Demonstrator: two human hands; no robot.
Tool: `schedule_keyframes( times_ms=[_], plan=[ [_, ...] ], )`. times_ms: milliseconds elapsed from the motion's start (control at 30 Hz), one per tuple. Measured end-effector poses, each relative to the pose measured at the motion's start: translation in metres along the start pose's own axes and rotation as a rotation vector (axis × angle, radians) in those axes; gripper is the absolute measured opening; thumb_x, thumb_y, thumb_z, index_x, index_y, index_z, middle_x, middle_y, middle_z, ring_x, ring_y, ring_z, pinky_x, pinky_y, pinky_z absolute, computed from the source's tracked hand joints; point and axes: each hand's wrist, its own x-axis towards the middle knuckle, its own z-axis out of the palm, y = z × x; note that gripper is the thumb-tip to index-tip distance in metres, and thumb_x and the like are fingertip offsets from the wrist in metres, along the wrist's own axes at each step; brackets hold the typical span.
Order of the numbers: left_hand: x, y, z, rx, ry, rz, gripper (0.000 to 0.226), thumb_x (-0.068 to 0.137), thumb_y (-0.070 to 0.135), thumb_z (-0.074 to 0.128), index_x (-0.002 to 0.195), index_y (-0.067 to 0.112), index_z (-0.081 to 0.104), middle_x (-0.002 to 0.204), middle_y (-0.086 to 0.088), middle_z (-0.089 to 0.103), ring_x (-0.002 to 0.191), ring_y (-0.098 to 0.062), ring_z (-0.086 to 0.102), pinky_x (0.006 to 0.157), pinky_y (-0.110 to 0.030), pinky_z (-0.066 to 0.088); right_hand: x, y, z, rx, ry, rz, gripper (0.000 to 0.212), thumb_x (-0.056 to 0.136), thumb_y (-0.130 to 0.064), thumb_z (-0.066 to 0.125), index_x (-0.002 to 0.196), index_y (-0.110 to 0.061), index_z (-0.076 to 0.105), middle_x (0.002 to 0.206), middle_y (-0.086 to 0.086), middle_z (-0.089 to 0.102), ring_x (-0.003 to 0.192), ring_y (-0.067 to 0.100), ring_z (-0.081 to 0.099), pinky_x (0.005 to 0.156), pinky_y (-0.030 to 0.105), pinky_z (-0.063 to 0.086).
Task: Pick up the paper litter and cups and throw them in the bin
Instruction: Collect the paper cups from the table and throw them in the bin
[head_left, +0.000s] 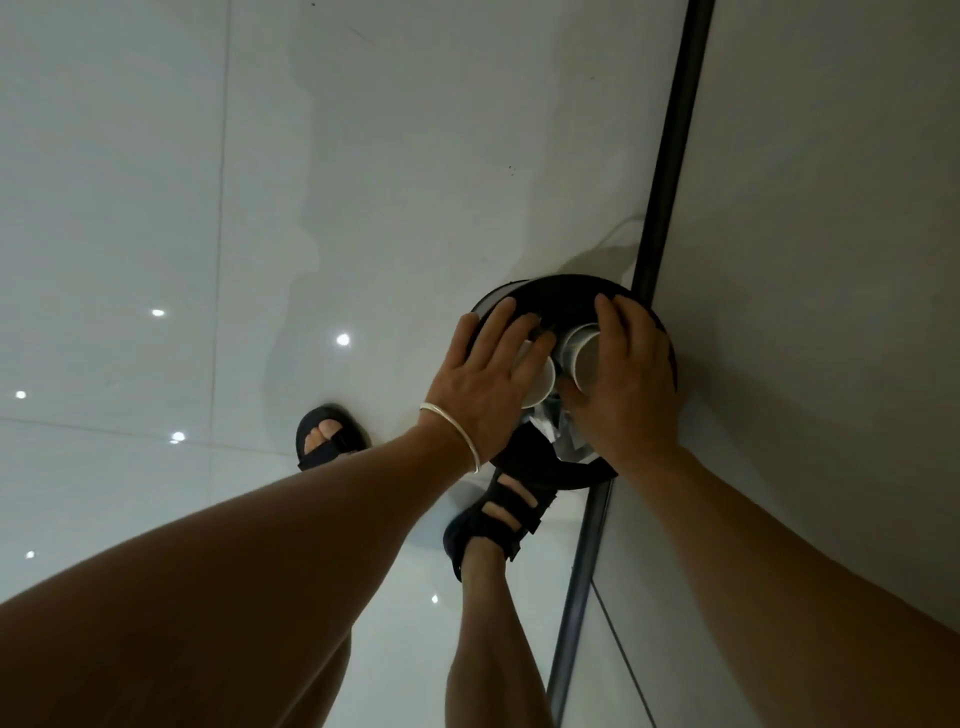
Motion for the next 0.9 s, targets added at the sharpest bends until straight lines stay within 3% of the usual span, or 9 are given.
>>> schedule_keyframes(
  times_ms=[133,333,467,567,667,767,900],
  plan=[
    [0.003,0.005,0.007,0.054,0.019,0.014,0.068,0.081,0.039,0.067,0.139,0.014,0.044,0.142,-0.011,0.046,0.139,-0.035,0.03,0.112,-0.052,0.026,0.0,-0.002,0.004,-0.107,-0.02,-0.042,0.096,0.074,-0.037,0.081,0.151,-0.009,0.03,0.155,0.017,0.029,0.141,0.037,0.028,0.111,0.047,0.03],
    [0.007,0.014,0.01,-0.063,0.233,-0.021,0.041,0.092,0.021,0.048,0.132,0.014,0.051,0.124,-0.011,0.057,0.124,-0.035,0.046,0.109,-0.051,0.029,0.005,0.002,0.012,-0.193,-0.084,-0.076,0.101,0.08,-0.052,0.07,0.155,-0.011,0.015,0.161,0.014,0.012,0.149,0.033,0.007,0.118,0.05,0.013],
    [0.0,0.01,0.013,0.017,0.141,-0.003,0.049,0.09,0.024,0.052,0.137,0.015,0.046,0.127,-0.011,0.055,0.128,-0.036,0.043,0.113,-0.052,0.023,0.007,0.001,0.013,-0.19,-0.106,-0.068,0.105,0.079,-0.056,0.069,0.155,-0.011,0.013,0.162,0.013,0.006,0.149,0.032,0.0,0.118,0.051,0.008],
    [0.0,0.003,0.017,0.065,0.136,0.014,0.043,0.092,0.022,0.042,0.134,0.014,0.05,0.127,-0.012,0.056,0.129,-0.037,0.043,0.114,-0.051,0.019,0.007,0.002,0.01,-0.208,-0.119,-0.077,0.104,0.078,-0.052,0.072,0.155,-0.01,0.015,0.162,0.013,0.006,0.149,0.032,0.0,0.118,0.051,0.009],
    [0.002,0.007,0.021,0.097,0.047,0.006,0.053,0.093,0.023,0.036,0.144,0.013,0.034,0.144,-0.014,0.041,0.141,-0.037,0.022,0.117,-0.053,0.011,0.007,0.003,0.01,-0.255,-0.123,-0.093,0.101,0.081,-0.046,0.072,0.155,-0.011,0.013,0.163,0.012,0.004,0.15,0.031,-0.002,0.119,0.051,0.009],
    [0.002,0.006,0.024,0.11,-0.086,0.003,0.078,0.088,0.043,0.041,0.152,0.014,0.008,0.158,-0.015,0.012,0.145,-0.035,-0.004,0.117,-0.054,0.001,0.008,0.004,0.01,-0.289,-0.13,-0.086,0.102,0.081,-0.044,0.072,0.155,-0.012,0.01,0.163,0.01,0.001,0.15,0.03,-0.003,0.119,0.051,0.009],
    [-0.01,0.001,0.018,0.069,-0.103,-0.001,0.08,0.089,0.054,0.031,0.152,0.014,0.001,0.159,-0.013,-0.004,0.146,-0.03,-0.009,0.118,-0.05,0.002,0.008,0.006,0.011,-0.301,-0.119,-0.077,0.1,0.081,-0.045,0.07,0.155,-0.011,0.011,0.163,0.011,0.003,0.149,0.031,-0.001,0.118,0.053,0.013]
  ],
)
